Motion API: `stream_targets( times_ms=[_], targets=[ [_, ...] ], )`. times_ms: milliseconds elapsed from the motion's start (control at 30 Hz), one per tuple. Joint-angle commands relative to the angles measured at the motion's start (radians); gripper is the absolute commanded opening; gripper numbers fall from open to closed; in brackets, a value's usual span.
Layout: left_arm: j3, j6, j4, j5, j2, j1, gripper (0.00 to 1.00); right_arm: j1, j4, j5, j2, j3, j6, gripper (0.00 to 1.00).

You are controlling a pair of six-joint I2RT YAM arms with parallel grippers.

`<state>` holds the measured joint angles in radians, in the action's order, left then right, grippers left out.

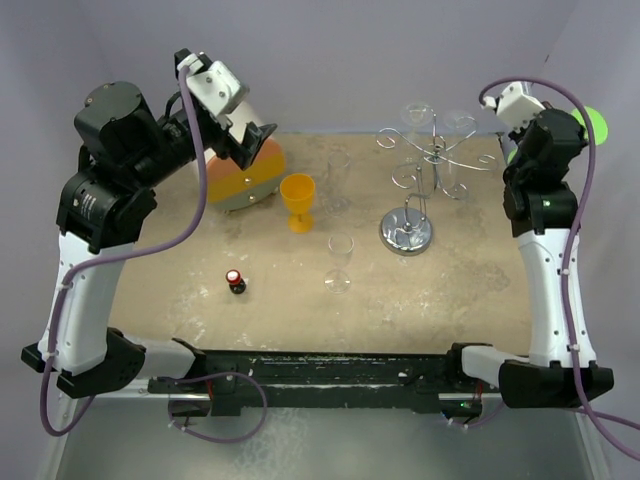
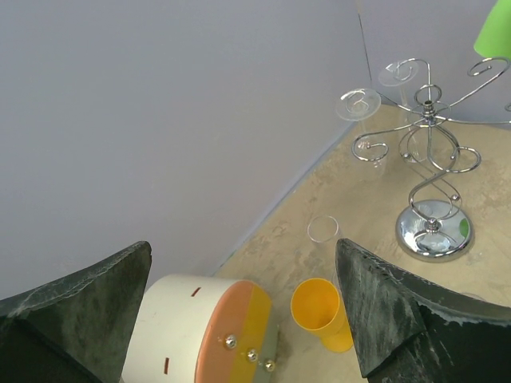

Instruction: Place the wine glass upside down on the wine glass rack

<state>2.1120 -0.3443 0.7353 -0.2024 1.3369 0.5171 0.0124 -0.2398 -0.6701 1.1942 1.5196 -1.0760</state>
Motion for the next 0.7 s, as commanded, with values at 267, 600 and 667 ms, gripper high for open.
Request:
stream_targets(
  times_ms=[267, 600, 667],
  targets=[
    [-0.009, 0.014, -0.030, -0.045, -0.038, -0.028, 0.99, 0.000, -0.273, 0.315, 0.056, 0.071, -0.213, 0.00],
    [-0.014, 0.017, -0.028, -0.054, -0.045, -0.034, 0.99, -0.002, -0.423, 0.579, 0.089, 0.163, -0.266, 0.00],
    [-0.012, 0.019, -0.027, -0.057, -0.044, -0.035, 0.99, -0.002, -0.439, 0.630, 0.092, 0.168, -0.271, 0.00]
  ],
)
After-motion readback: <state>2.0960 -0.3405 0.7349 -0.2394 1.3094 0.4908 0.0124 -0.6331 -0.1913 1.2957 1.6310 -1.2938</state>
